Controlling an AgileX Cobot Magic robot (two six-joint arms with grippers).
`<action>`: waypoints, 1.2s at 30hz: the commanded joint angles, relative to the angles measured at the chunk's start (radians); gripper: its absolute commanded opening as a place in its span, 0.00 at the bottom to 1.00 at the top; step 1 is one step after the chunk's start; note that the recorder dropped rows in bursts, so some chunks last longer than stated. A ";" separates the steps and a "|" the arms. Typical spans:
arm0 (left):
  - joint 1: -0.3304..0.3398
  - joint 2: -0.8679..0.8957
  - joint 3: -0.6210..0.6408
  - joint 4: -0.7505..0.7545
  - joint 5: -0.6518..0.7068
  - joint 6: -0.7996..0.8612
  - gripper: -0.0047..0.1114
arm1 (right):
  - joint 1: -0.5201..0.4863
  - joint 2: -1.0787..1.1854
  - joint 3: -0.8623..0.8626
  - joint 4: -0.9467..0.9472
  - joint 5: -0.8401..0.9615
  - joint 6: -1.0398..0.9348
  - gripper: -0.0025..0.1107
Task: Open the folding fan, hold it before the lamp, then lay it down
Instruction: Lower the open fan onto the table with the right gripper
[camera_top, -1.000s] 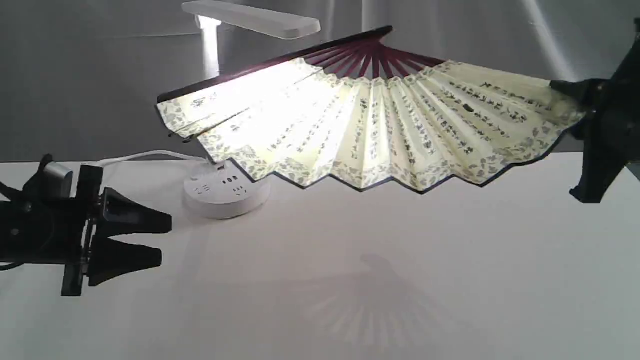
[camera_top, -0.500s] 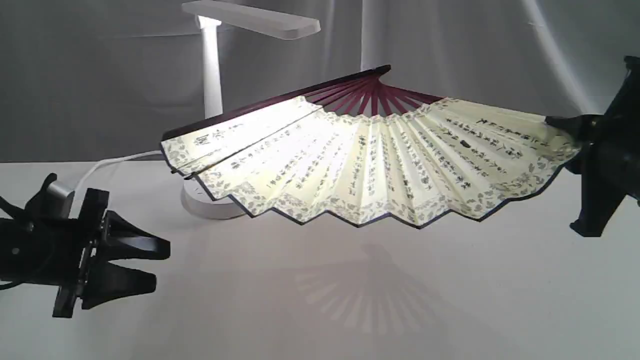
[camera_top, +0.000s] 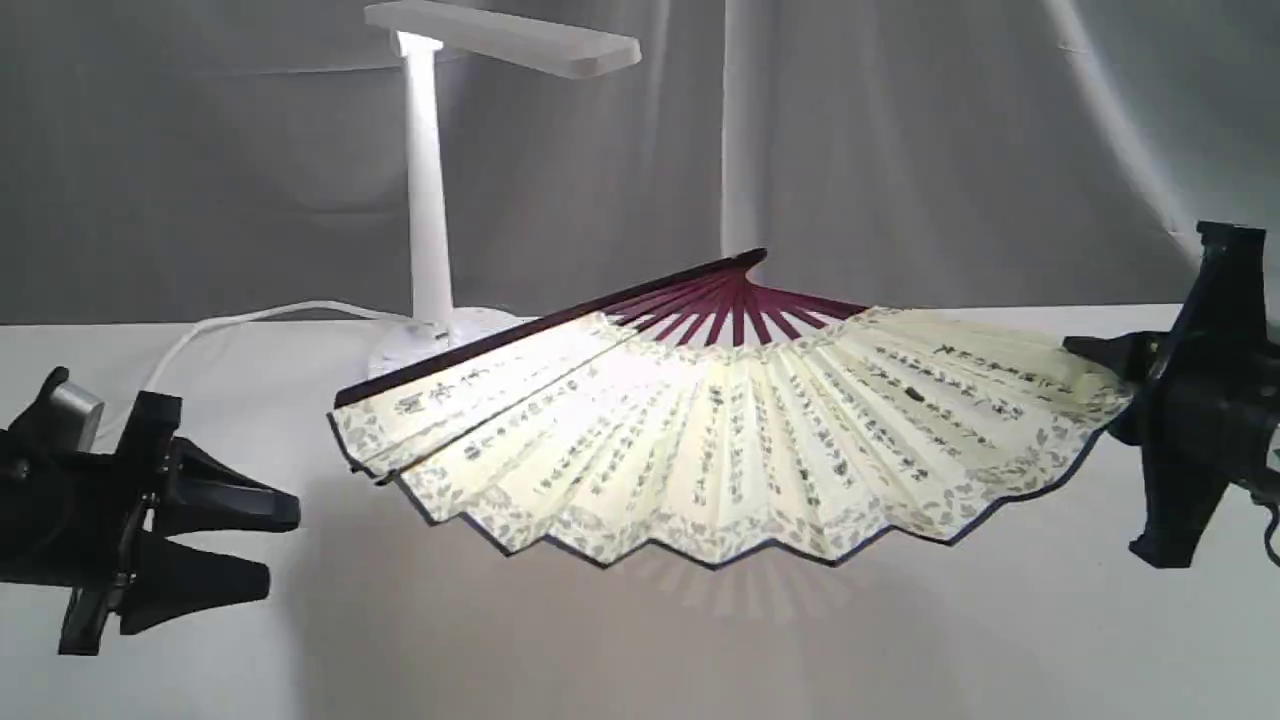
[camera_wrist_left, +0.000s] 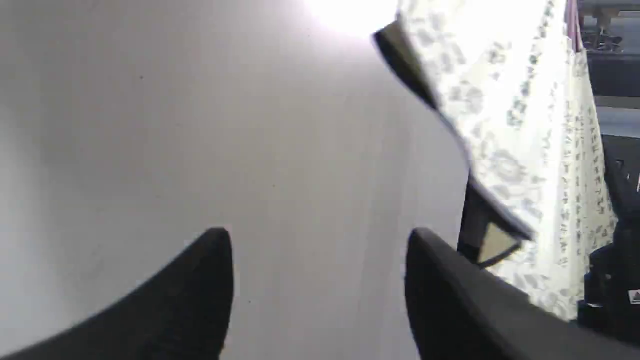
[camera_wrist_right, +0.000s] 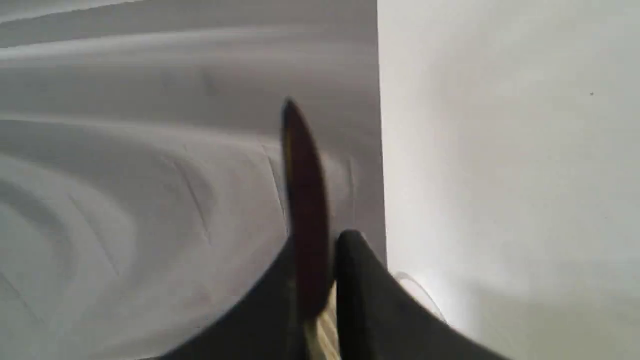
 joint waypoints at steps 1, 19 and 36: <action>-0.001 -0.011 0.004 -0.004 0.001 -0.007 0.50 | -0.038 0.004 0.002 -0.027 -0.049 0.000 0.02; -0.001 -0.011 0.004 -0.008 -0.010 0.017 0.50 | -0.097 0.131 0.024 -0.150 -0.072 0.000 0.02; -0.001 -0.011 0.004 -0.008 -0.010 0.020 0.50 | -0.097 0.190 0.024 -0.152 0.013 -0.056 0.02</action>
